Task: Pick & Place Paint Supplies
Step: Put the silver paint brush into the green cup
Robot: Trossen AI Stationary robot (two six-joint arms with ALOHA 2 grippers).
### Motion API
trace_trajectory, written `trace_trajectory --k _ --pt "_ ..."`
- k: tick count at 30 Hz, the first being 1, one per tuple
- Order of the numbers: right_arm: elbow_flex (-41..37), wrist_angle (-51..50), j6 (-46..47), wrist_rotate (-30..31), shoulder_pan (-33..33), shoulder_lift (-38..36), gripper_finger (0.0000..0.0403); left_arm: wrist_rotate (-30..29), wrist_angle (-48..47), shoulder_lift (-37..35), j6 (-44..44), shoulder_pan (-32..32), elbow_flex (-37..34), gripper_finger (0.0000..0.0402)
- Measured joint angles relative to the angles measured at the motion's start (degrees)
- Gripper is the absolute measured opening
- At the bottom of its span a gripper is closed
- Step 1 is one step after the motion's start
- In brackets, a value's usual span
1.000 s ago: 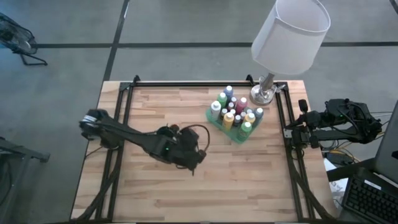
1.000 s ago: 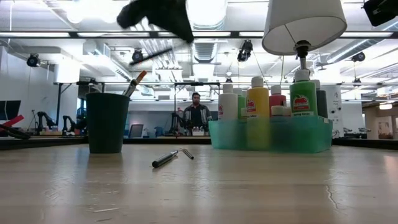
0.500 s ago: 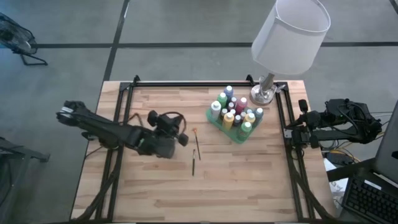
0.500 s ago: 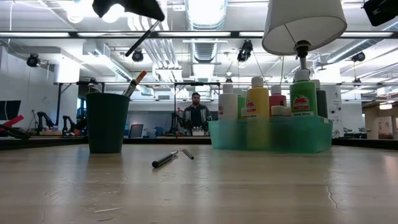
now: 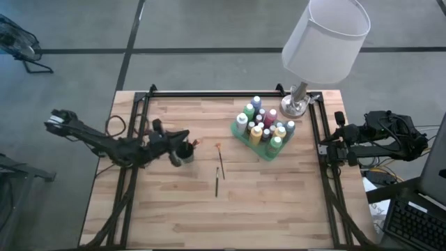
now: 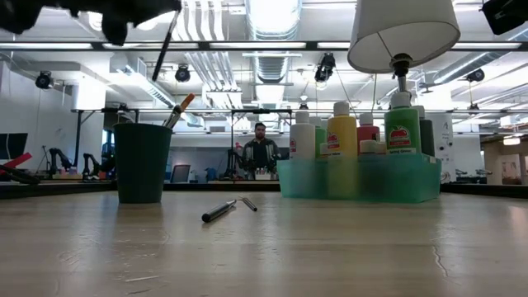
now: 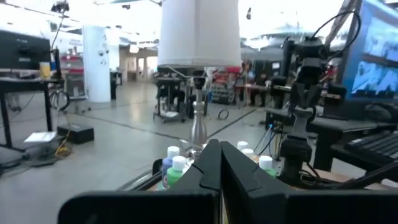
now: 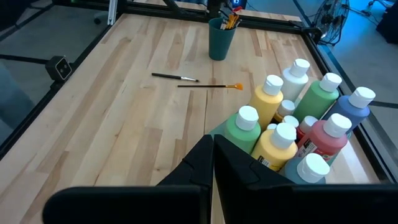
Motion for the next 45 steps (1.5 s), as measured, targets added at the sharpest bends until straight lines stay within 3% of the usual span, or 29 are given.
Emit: trace_trajectory --k 9,24,45 --pt "-0.01 -0.02 0.0 0.0 -0.01 0.0 0.0008 3.74 1.36 -9.17 4.56 0.37 -10.83 0.0" --pt "0.0 -0.01 0.0 -0.01 -0.02 0.0 0.0008 4.92 2.65 -9.02 -2.37 5.21 -17.32 0.0" --pt "0.01 -0.02 0.0 0.01 -0.02 0.0 0.0008 7.07 6.72 4.27 -11.52 7.8 -17.23 0.0"
